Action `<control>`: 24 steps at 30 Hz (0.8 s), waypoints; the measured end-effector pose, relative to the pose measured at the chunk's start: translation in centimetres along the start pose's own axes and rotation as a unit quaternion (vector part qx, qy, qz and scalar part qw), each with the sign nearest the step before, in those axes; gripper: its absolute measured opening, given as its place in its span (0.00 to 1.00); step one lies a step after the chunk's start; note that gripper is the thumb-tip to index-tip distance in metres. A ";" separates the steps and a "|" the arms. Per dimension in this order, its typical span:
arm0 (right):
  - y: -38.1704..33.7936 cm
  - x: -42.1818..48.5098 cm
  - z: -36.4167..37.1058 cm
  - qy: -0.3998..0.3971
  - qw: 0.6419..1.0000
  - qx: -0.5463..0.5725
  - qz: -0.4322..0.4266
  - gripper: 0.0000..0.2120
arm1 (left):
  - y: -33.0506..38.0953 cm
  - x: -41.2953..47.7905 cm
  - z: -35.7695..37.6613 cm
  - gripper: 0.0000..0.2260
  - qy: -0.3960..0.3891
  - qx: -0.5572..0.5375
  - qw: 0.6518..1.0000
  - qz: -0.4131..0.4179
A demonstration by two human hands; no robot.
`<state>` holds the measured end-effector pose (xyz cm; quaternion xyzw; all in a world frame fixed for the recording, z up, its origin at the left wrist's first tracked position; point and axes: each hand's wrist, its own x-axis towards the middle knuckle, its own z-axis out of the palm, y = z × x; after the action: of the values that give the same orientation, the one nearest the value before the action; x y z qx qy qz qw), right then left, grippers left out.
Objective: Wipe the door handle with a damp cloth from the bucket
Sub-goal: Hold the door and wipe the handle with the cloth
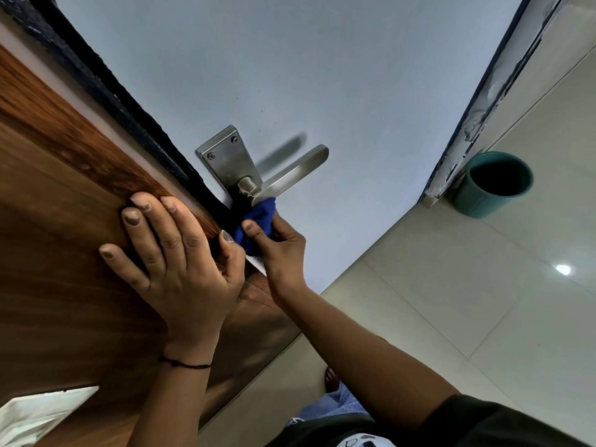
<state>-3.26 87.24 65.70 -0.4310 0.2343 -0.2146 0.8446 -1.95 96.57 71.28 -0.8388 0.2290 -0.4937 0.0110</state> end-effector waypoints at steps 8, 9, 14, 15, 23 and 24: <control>1.5 1.0 -0.4 0.063 0.978 -0.157 -0.121 0.15 | -0.1 0.0 0.0 0.37 -0.003 0.009 1.000 0.009; 1.8 1.2 -0.6 0.059 0.973 -0.182 -0.128 0.16 | -0.1 0.0 0.1 0.37 -0.003 0.011 1.000 0.009; 2.4 2.3 -3.1 0.074 0.955 -0.259 -0.122 0.21 | -0.1 -0.1 0.0 0.38 0.001 0.015 1.000 0.007; 2.0 2.8 -3.8 0.098 0.959 -0.242 -0.107 0.21 | -0.2 -0.1 0.0 0.38 0.003 0.016 1.000 0.009; -4.5 2.3 -5.0 0.140 0.924 -0.258 -0.243 0.26 | -0.1 0.1 0.1 0.38 -0.002 0.028 1.000 0.012; -4.6 1.6 -4.4 0.119 0.929 -0.253 -0.243 0.25 | -0.2 0.1 0.0 0.38 -0.004 0.027 1.000 0.013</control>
<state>-5.31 81.13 66.89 -0.6453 0.2678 -0.3964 0.5956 -1.81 96.67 71.39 -0.8373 0.2261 -0.4962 0.0410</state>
